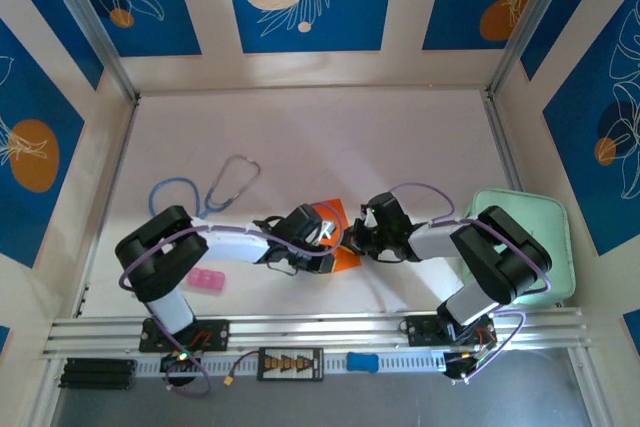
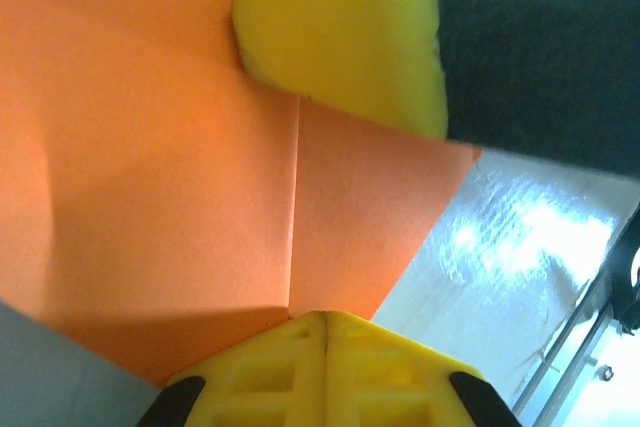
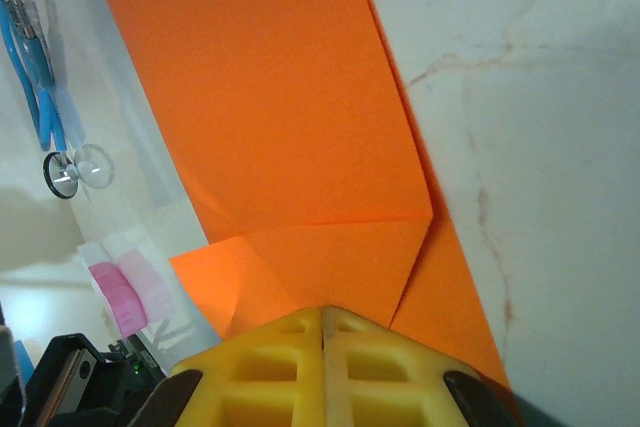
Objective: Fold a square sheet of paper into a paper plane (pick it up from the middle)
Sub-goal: Fold the triangle a second time at the center of the table.
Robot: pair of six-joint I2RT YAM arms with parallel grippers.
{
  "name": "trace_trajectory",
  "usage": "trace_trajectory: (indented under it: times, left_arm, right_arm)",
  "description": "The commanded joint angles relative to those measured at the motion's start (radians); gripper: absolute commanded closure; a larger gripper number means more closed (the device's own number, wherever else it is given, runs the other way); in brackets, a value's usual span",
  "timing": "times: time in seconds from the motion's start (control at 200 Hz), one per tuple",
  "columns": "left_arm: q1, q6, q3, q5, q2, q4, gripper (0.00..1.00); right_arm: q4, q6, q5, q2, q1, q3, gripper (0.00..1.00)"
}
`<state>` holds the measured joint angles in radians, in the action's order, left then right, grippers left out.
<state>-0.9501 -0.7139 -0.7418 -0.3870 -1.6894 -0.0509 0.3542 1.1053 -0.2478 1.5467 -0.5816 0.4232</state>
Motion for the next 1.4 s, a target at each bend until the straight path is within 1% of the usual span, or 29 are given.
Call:
trace_trajectory:
  times: [0.0,0.1,0.21,0.36,0.41,0.505,0.63,0.795,0.915,1.09,1.395]
  left_arm:
    - [0.0,-0.018,0.036,-0.037,0.043,0.051,1.0]
    - [-0.001,-0.016,0.036,-0.058,0.058,0.054,0.99]
    - [-0.001,-0.022,0.045,-0.068,0.102,0.018,0.98]
    - [0.016,-0.028,0.026,0.016,0.152,0.03,0.97]
    - [0.029,-0.036,0.02,0.026,0.143,0.021,0.97]
    - [0.051,-0.046,-0.003,0.01,0.103,-0.009,0.97]
    - [0.054,-0.036,-0.044,0.013,0.039,0.0,0.97]
    - [0.054,-0.042,-0.044,-0.028,-0.017,-0.012,0.98]
    - [0.054,-0.042,-0.003,0.004,-0.014,0.058,1.0]
    - [0.05,-0.062,0.073,-0.034,-0.031,0.013,1.0]
    - [0.051,-0.025,0.053,-0.01,0.001,0.057,1.0]
  right_arm:
    - [-0.103,0.008,0.04,0.029,0.007,-0.031,1.0]
    - [-0.103,0.008,0.039,0.03,0.007,-0.032,1.0]
    - [-0.098,0.008,0.035,0.032,0.008,-0.03,1.0]
    - [-0.098,0.01,0.035,0.025,0.006,-0.032,1.0]
    - [-0.098,0.01,0.035,0.024,0.006,-0.031,1.0]
    - [-0.098,0.01,0.035,0.023,0.005,-0.032,1.0]
    - [-0.098,0.011,0.035,0.019,0.004,-0.035,1.0]
    - [-0.103,0.011,0.037,0.014,0.003,-0.035,1.0]
    - [-0.104,0.011,0.039,0.009,0.003,-0.037,1.0]
    - [-0.11,0.005,0.044,0.008,0.002,-0.026,1.0]
    - [-0.146,0.005,0.058,-0.004,-0.003,-0.006,1.0]
